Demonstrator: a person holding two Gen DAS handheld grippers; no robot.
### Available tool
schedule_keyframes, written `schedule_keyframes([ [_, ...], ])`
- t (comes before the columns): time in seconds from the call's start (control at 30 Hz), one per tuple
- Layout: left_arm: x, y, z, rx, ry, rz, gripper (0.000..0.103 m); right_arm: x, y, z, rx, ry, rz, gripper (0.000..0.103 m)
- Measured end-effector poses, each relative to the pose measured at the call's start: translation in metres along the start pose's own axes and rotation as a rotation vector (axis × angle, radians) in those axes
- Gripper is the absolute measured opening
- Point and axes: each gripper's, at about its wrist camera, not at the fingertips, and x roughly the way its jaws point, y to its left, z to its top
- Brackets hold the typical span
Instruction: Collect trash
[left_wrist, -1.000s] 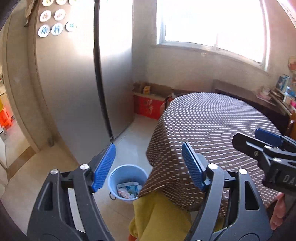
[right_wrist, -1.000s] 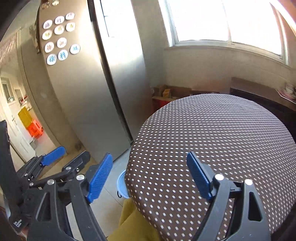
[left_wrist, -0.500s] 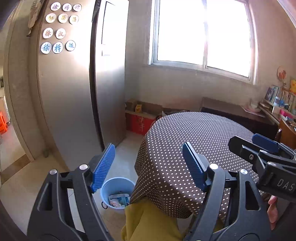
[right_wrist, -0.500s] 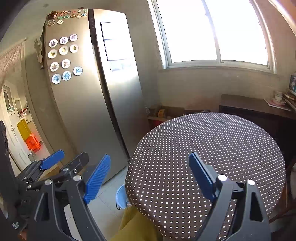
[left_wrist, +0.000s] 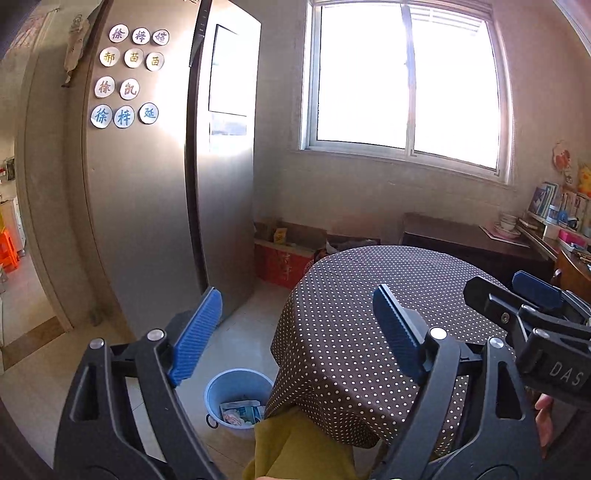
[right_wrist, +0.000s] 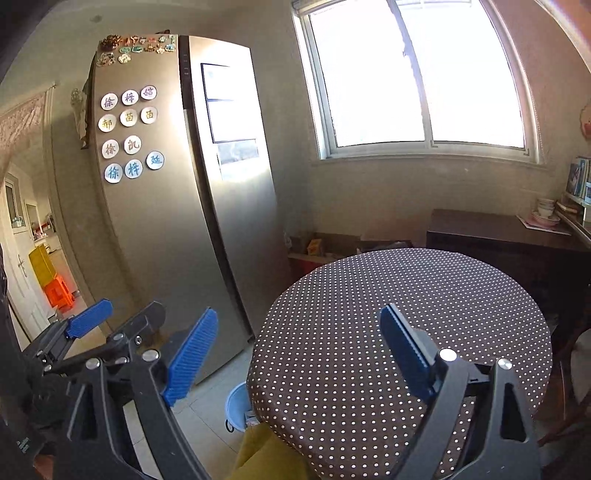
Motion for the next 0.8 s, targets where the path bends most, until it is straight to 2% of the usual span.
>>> schedule_keyframes([
  [0.33,-0.001,0.006,0.007,0.007,-0.006,0.0,0.084,-0.001,0.006,0.007,-0.003,-0.016,-0.004,0.09],
  [0.8,0.003,0.025,0.005,0.003,0.016,0.018,0.084,0.009,0.019,0.0,-0.007,0.013,0.005,0.09],
])
